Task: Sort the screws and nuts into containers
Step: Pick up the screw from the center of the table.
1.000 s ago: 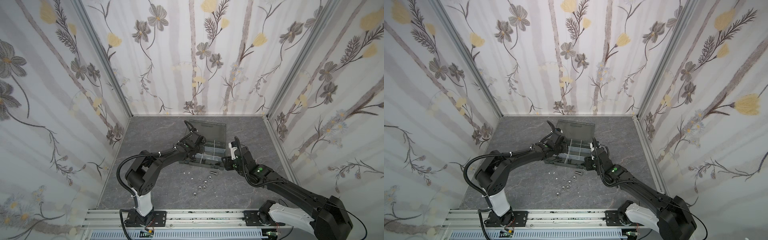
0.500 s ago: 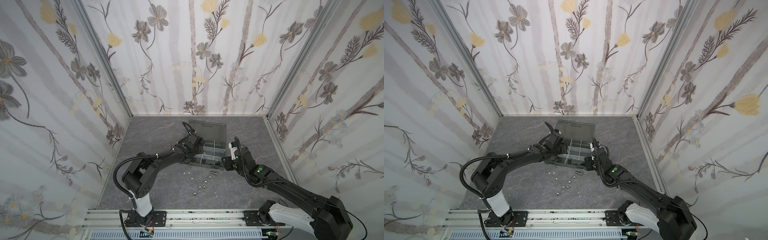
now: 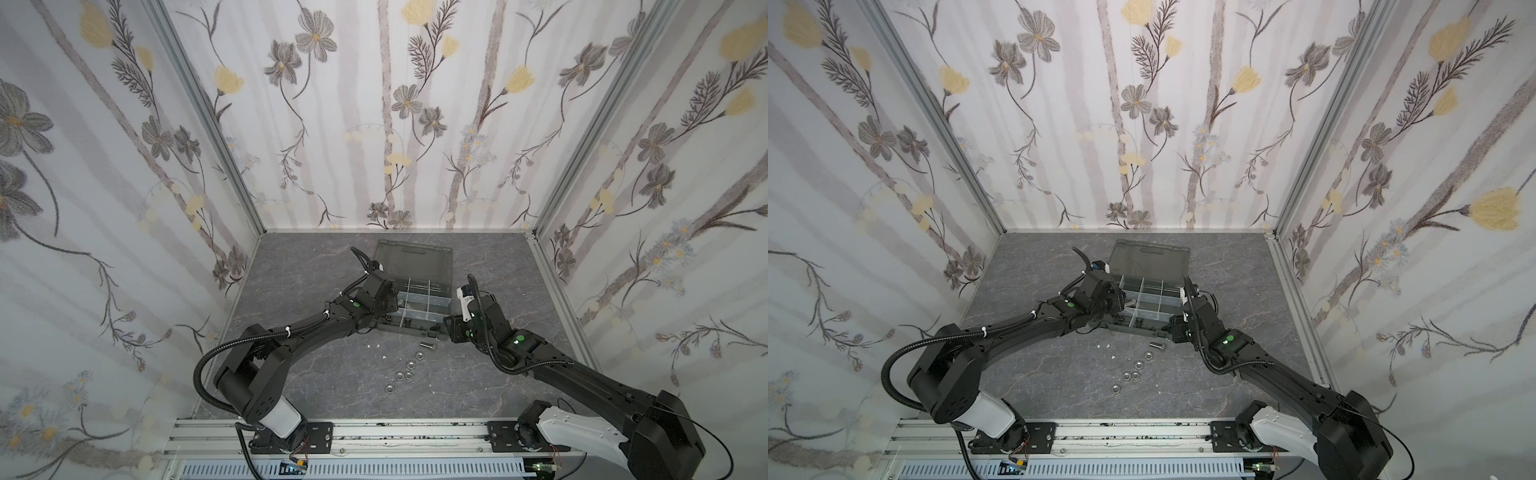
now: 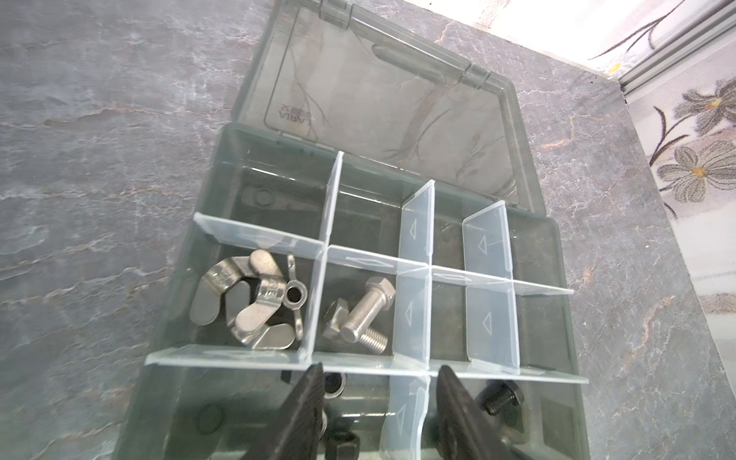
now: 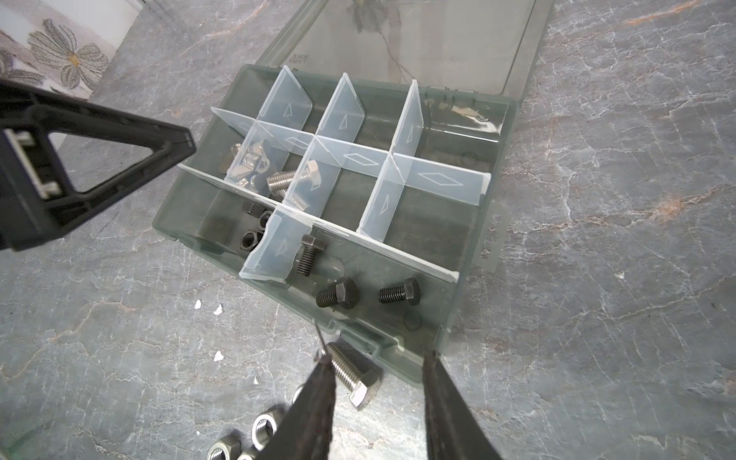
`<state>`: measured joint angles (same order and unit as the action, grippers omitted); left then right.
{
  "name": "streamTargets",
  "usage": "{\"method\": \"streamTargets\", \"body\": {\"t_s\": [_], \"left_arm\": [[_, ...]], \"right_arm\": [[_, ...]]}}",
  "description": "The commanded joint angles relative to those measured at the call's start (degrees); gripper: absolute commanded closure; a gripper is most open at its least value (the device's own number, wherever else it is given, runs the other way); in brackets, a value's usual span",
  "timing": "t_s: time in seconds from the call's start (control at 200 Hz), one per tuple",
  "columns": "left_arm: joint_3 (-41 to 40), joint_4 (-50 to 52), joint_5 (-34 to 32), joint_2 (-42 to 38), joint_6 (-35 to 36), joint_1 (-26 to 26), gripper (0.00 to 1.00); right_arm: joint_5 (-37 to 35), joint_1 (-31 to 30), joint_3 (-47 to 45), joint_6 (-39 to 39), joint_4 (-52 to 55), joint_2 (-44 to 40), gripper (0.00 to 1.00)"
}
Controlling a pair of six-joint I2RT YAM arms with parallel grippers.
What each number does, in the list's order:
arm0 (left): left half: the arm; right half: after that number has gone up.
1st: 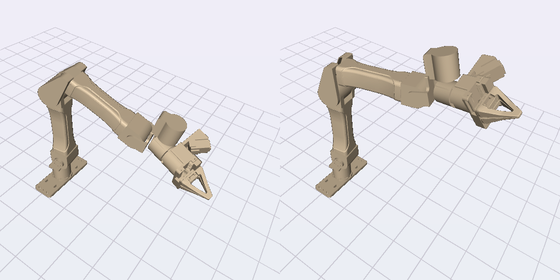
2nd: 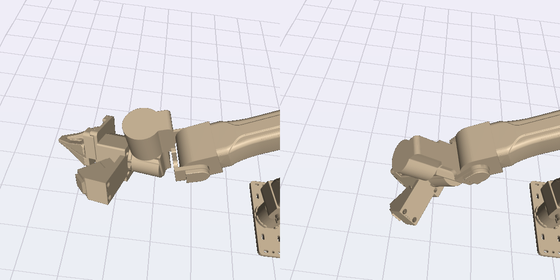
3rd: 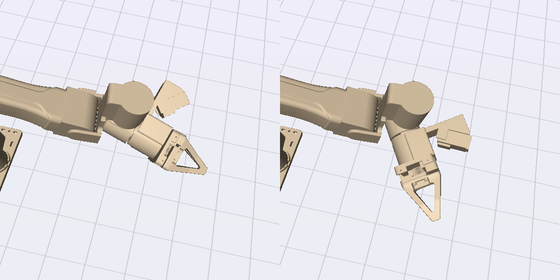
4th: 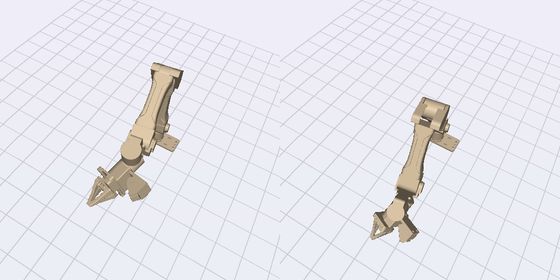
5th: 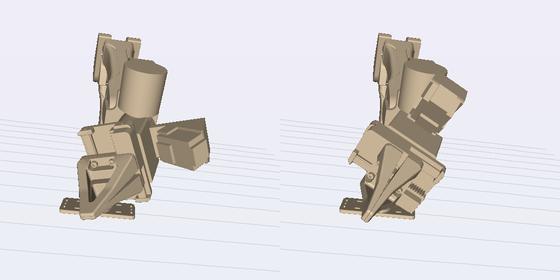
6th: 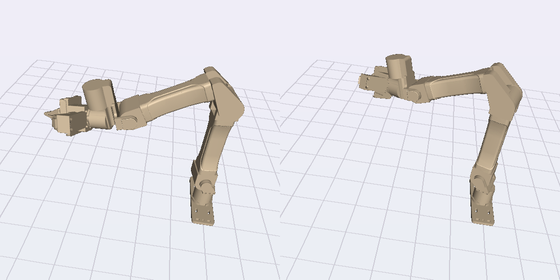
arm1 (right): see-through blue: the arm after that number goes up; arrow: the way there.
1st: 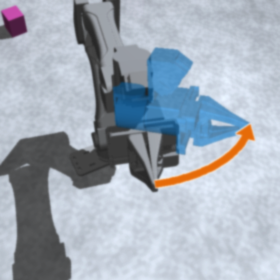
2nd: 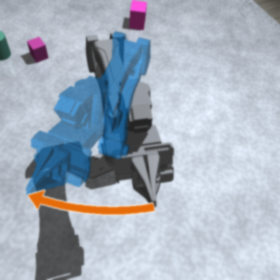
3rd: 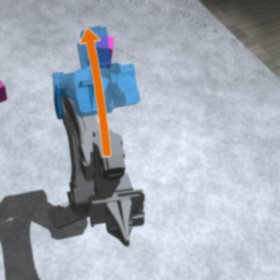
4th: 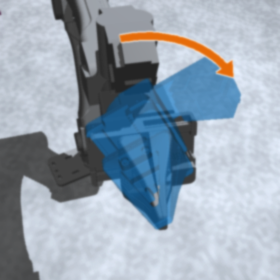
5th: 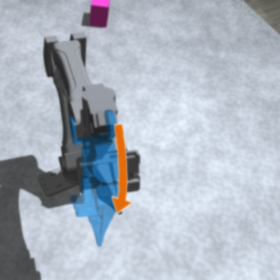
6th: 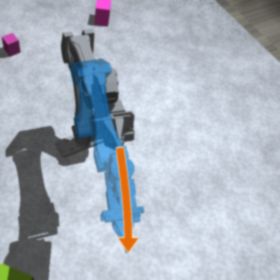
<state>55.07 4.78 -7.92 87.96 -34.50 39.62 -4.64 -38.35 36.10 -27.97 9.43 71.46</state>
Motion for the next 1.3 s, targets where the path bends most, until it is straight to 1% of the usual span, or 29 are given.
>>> {"method": "streamTargets", "body": {"t_s": [0.0,0.28,0.305,0.395,0.565,0.69,0.71,0.755,0.909,1.114,1.294], "left_arm": [[-2.8,-0.3,-3.0,-3.7,0.1,-0.5,0.51],[-12.8,-0.3,-6.2,-15.6,0.2,-2.9,0.48],[-13.6,-0.3,-6.3,-17.9,0.2,-3.2,0.48],[-16.1,-0.3,-7.4,-22.2,0.7,-4.3,0.47],[-19.9,-0.3,-8.7,-27.8,4.1,-6.1,0.4],[-22.9,-0.3,-7.4,-30.3,5.5,-7.6,0.38],[-23.3,-0.3,-7.3,-30.7,5.5,-7.8,0.38],[-24.4,-0.3,-7.2,-31.3,5.7,-8.1,0.38],[-27.3,-0.4,-8.9,-32.2,6.6,-8.9,0.35],[-27.4,-0.6,-8.8,-31.4,6.4,-9.0,0.34],[-28.3,-0.6,-9.0,-32.2,5.5,-9.0,0.33]], "right_arm": [[1.2,-0.2,-0.7,-0.6,-0.6,-0.2,0.63],[1.6,-2.3,-2.5,-2.8,-2.2,0.4,0.63],[1.6,-2.7,-2.5,-2.9,-2.3,0.7,0.63],[1.5,-4.2,-2.6,-3.6,-2.5,1.6,0.63],[1.3,-7.2,-2.9,-5.2,-4.1,3.9,0.63],[0.7,-8.3,-2.9,-6.2,-4.5,5.8,0.64],[0.8,-10.0,-2.9,-6.3,-4.6,6.0,0.63],[0.7,-10.5,-3.0,-6.9,-5.0,6.6,0.64],[0.1,-11.3,-3.0,-8.1,-5.8,9.1,0.64],[-1.8,-11.4,-1.6,-9.3,-4.7,12.9,0.65],[-1.9,-11.4,-1.1,-10.7,-5.4,15.9,0.67]]}}
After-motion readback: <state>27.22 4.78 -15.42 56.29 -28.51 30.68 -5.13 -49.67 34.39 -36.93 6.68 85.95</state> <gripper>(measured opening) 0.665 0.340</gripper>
